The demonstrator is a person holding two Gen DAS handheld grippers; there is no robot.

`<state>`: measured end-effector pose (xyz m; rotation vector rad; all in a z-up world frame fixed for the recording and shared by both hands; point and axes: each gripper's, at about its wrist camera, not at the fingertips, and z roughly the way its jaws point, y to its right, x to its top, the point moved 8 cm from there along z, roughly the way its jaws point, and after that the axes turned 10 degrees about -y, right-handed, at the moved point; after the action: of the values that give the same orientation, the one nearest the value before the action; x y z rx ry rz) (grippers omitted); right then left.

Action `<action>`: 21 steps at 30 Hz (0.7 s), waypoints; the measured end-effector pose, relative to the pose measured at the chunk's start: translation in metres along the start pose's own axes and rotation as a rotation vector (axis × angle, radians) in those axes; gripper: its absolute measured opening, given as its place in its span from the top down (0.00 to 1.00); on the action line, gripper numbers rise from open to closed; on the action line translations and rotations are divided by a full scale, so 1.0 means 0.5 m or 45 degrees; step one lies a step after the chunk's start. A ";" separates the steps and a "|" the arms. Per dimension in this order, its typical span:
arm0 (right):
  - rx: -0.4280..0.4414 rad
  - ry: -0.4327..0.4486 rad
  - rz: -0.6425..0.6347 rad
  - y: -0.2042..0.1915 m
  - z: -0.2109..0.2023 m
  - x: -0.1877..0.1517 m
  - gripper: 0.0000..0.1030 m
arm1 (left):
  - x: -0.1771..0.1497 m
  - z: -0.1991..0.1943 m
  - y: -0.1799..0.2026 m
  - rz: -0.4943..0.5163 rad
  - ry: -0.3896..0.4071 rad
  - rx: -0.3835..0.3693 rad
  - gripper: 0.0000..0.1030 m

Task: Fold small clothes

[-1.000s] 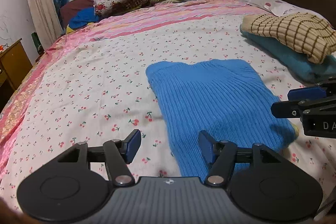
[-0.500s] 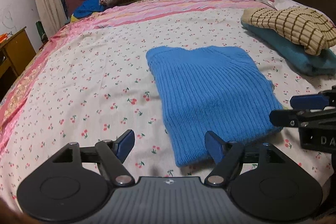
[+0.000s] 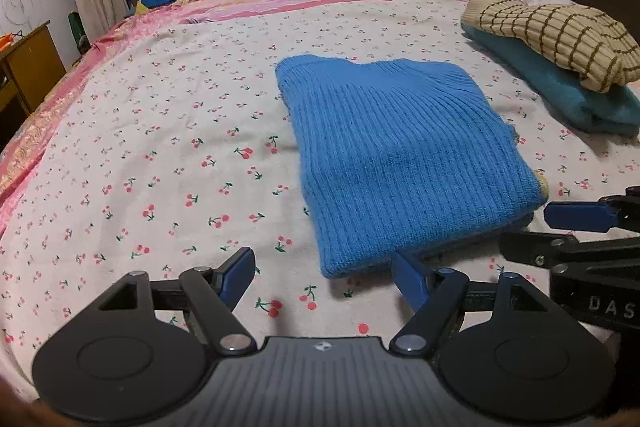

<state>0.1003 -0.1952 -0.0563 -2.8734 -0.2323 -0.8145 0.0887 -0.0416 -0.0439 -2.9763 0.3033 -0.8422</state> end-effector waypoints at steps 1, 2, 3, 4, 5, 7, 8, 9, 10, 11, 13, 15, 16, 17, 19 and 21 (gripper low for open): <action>0.000 -0.002 -0.001 -0.001 0.001 -0.001 0.56 | -0.001 -0.001 0.000 0.000 0.002 0.000 0.22; 0.002 -0.003 -0.001 -0.002 0.001 -0.002 0.55 | -0.002 -0.001 0.000 0.001 0.002 -0.002 0.22; 0.003 -0.003 0.000 -0.004 0.001 -0.003 0.55 | -0.003 -0.002 0.001 0.000 0.002 -0.005 0.22; 0.005 -0.005 -0.001 -0.005 0.002 -0.004 0.55 | -0.003 -0.003 0.002 -0.002 0.003 -0.010 0.22; 0.008 -0.008 -0.003 -0.007 0.003 -0.005 0.55 | -0.003 -0.003 0.002 -0.006 0.003 -0.018 0.22; 0.011 -0.011 -0.005 -0.010 0.005 -0.007 0.55 | -0.004 -0.006 0.004 -0.013 0.005 -0.029 0.22; 0.013 -0.013 -0.006 -0.012 0.005 -0.008 0.55 | -0.004 -0.008 0.004 -0.014 0.009 -0.029 0.22; 0.014 -0.013 -0.008 -0.013 0.005 -0.009 0.55 | -0.003 -0.008 0.005 -0.013 0.013 -0.025 0.22; 0.014 -0.013 -0.008 -0.014 0.005 -0.009 0.55 | -0.003 -0.009 0.005 -0.011 0.017 -0.021 0.22; 0.014 -0.012 -0.007 -0.015 0.005 -0.009 0.55 | -0.002 -0.010 0.006 -0.010 0.020 -0.018 0.22; 0.017 -0.011 -0.004 -0.015 0.004 -0.009 0.55 | -0.002 -0.011 0.008 -0.010 0.024 -0.023 0.22; 0.016 -0.008 -0.001 -0.014 0.003 -0.008 0.55 | -0.002 -0.011 0.009 -0.012 0.029 -0.029 0.22; 0.017 -0.008 0.001 -0.014 0.004 -0.008 0.55 | -0.003 -0.011 0.009 -0.015 0.031 -0.028 0.22; 0.018 -0.007 0.004 -0.013 0.003 -0.009 0.55 | -0.003 -0.011 0.008 -0.017 0.031 -0.030 0.22; 0.016 -0.006 0.010 -0.011 0.003 -0.008 0.55 | -0.004 -0.011 0.006 -0.023 0.031 -0.032 0.22; 0.017 -0.005 0.015 -0.010 0.003 -0.008 0.55 | -0.004 -0.009 0.004 -0.032 0.030 -0.031 0.22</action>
<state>0.0966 -0.1907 -0.0592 -2.8615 -0.2203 -0.8024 0.0841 -0.0429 -0.0412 -3.0008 0.2802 -0.8835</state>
